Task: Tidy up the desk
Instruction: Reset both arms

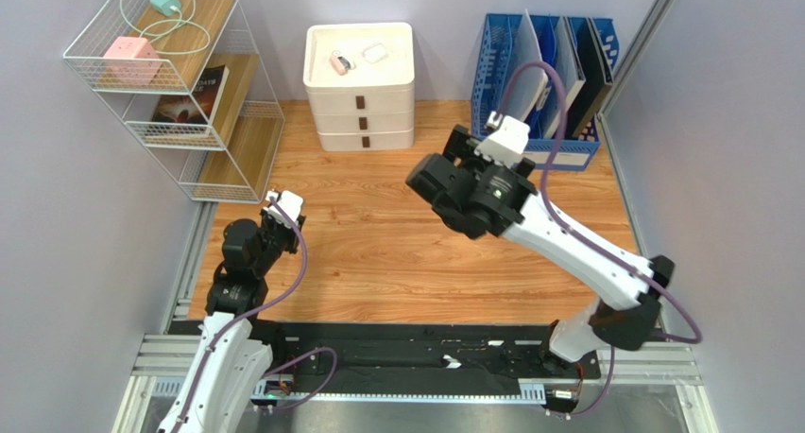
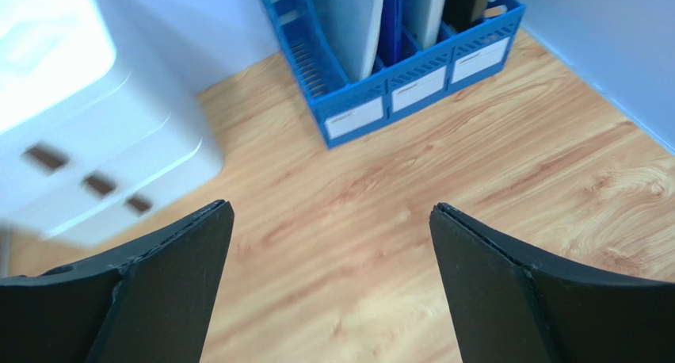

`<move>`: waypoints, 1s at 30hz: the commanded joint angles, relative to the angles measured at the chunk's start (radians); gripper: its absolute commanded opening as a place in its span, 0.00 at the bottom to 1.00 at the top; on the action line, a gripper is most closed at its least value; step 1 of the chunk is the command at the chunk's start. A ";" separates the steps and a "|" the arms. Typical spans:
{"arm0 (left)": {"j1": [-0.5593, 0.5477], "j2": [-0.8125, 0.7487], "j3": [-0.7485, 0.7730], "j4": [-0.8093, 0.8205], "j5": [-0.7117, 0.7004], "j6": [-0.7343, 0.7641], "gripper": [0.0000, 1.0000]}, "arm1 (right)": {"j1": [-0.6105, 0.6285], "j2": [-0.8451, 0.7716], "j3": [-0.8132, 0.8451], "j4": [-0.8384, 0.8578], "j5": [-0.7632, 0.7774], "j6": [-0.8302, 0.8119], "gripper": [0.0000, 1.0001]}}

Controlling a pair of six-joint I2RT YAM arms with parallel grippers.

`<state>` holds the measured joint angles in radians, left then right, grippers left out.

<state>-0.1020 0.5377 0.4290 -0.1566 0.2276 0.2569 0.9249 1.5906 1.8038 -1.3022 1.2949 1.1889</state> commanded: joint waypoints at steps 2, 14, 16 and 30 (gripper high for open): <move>0.007 -0.001 -0.015 0.035 0.016 0.012 0.37 | 0.140 -0.182 -0.222 -0.318 0.069 0.079 1.00; 0.007 -0.004 -0.032 0.074 -0.004 0.004 0.38 | 0.238 -0.204 -0.497 -0.305 0.050 0.202 1.00; 0.007 0.005 -0.032 0.075 -0.005 0.002 0.38 | 0.270 -0.211 -0.489 -0.305 0.070 0.193 1.00; 0.007 0.005 -0.029 0.074 -0.007 0.004 0.39 | 0.304 -0.478 -0.632 0.198 0.057 -0.279 1.00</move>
<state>-0.1020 0.5480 0.4011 -0.1215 0.2108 0.2562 1.2308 1.1698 1.2163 -1.2449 1.3270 1.0637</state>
